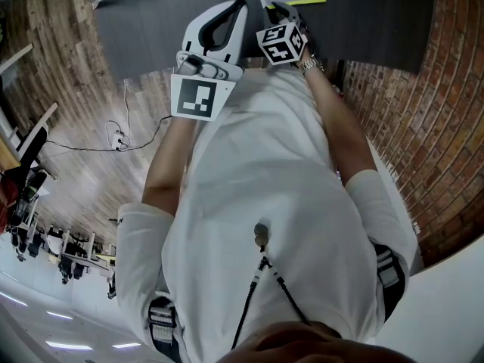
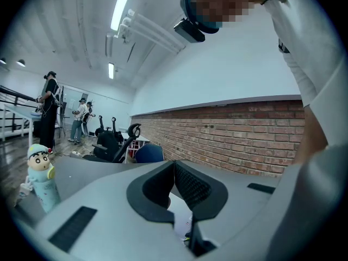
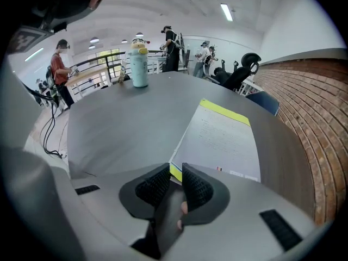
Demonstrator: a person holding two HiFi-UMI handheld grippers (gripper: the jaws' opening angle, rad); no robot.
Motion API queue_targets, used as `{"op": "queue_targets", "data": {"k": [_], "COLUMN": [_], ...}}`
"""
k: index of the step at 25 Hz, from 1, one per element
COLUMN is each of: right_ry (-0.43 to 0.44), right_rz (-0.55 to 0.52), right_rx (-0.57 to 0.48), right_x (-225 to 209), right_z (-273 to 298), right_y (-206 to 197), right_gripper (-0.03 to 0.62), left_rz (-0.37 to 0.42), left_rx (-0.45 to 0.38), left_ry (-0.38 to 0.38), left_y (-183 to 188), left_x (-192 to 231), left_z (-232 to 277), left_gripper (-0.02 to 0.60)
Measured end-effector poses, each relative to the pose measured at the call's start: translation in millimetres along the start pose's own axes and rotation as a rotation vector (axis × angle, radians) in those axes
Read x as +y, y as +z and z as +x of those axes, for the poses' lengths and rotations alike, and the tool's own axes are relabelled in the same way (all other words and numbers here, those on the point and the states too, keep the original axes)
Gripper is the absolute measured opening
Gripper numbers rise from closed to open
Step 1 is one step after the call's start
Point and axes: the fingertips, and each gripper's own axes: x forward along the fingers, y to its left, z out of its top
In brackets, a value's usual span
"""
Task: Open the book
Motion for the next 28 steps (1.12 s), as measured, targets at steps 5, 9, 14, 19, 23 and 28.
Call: {"op": "queue_targets", "data": {"k": [5, 9, 14, 19, 23, 28], "right_ry": [-0.007, -0.012, -0.005, 0.003, 0.018, 0.04], "right_rz": [0.009, 0.014, 0.039, 0.069, 0.09, 0.117], "right_rx": [-0.004, -0.006, -0.008, -0.016, -0.022, -0.039], "right_x": [-1.0, -3.2, -5.2, -8.3, -8.3, -16.0], "right_z": [-1.3, -2.4, -4.3, -7.6, -9.2, -16.3], "right_y": [-0.5, -1.7, -1.8, 0.5, 1.8, -1.1], "right_gripper": [0.071, 0.061, 0.052, 0.046, 0.044, 0.044], "left_rz": [0.002, 0.001, 0.003, -0.002, 0.007, 0.001], "left_rx": [-0.003, -0.008, -0.01, -0.014, -0.018, -0.018], "left_ry": [0.0, -0.002, -0.005, 0.0, 0.003, 0.016], "left_y": [0.3, 0.0, 0.6, 2.3, 2.7, 2.2], "left_x": [0.1, -1.6, -3.2, -2.2, -2.2, -13.5], "left_z": [-1.9, -2.3, -3.0, -3.9, -3.2, 2.2], "left_gripper": [0.023, 0.023, 0.023, 0.023, 0.023, 0.023]}}
